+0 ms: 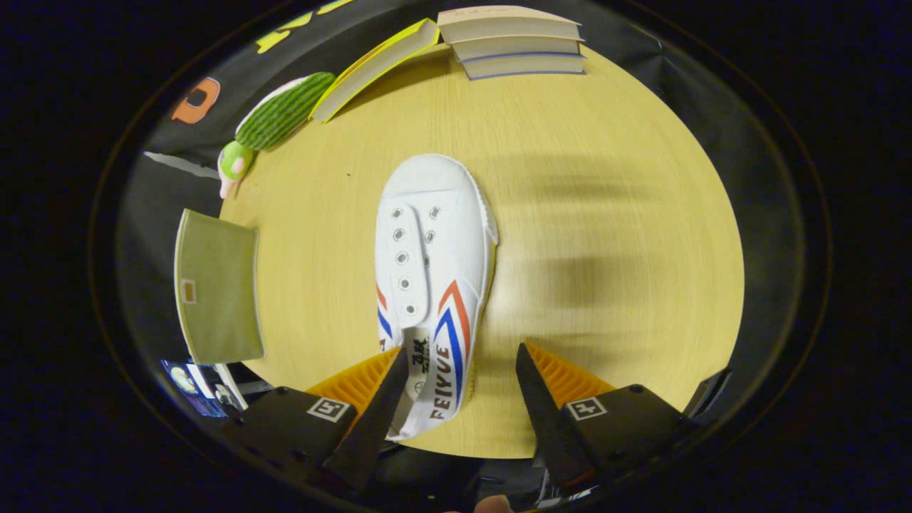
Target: Open the storage box then place both shoes into the box .Put the left shoe in first, then the right shoe, with the right side of both shoes facing outward in a uniform manner.
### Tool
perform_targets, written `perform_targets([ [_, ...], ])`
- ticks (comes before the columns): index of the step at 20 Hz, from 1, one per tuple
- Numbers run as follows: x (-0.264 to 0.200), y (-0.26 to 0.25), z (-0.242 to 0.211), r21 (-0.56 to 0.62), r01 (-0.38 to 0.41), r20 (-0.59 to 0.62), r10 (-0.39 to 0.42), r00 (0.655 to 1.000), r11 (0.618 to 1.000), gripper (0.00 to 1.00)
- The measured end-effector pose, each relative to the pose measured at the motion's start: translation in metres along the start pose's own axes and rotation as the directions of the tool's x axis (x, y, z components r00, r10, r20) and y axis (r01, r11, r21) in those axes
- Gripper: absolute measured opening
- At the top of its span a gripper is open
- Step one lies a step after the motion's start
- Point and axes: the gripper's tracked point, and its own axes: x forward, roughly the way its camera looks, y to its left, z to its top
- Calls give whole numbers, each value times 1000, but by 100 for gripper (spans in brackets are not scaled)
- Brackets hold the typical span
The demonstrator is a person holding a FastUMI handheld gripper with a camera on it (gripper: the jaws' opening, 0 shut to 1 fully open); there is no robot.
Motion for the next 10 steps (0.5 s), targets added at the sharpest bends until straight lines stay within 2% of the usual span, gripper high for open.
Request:
perform_targets([
  [3, 9, 1, 6, -40, 10, -9, -11, 1000, 999, 92],
  [5, 12, 4, 8, -56, 14, -13, -15, 1000, 998, 83],
  [6, 14, 14, 6, -52, -28, -36, 26, 999, 998, 71],
  [7, 13, 13, 8, -24, -9, -29, 8, 1000, 1000, 58],
  [8, 15, 11, 9, -12, -26, -39, 25, 999, 1000, 45],
  [10, 12, 12, 8, 41, -49, -23, 50, 998, 998, 35],
])
